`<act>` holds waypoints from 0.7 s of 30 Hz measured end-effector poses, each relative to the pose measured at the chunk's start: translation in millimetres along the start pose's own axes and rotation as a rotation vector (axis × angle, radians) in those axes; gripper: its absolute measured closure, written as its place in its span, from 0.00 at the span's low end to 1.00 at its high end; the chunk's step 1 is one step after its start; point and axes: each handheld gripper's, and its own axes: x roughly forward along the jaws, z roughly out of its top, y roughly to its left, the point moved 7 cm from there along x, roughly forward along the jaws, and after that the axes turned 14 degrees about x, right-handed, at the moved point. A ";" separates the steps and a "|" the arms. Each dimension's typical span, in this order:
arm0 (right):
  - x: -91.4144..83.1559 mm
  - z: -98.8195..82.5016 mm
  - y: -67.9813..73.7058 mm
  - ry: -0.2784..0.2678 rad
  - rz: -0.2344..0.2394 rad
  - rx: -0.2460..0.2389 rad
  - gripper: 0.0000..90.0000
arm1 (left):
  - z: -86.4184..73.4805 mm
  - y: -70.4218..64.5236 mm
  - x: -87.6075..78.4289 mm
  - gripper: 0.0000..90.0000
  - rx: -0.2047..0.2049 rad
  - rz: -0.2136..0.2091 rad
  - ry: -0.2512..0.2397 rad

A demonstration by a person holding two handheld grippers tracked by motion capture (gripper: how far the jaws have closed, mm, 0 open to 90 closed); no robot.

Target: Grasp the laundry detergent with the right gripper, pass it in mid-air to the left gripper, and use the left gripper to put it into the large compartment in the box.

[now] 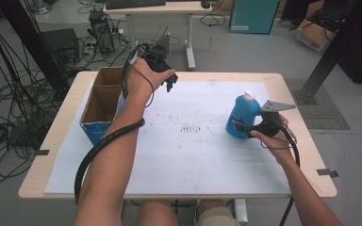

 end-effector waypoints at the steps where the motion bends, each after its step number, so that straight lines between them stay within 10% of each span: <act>1: 0.2 0.1 0.2 0.000 0.001 -0.001 0.02 | 0.0 0.2 -0.2 0.07 0.000 0.002 0.000; 21: -0.1 0.3 -0.4 -0.003 0.001 0.000 0.03 | 0.4 -0.4 -0.9 0.07 0.000 0.003 -0.002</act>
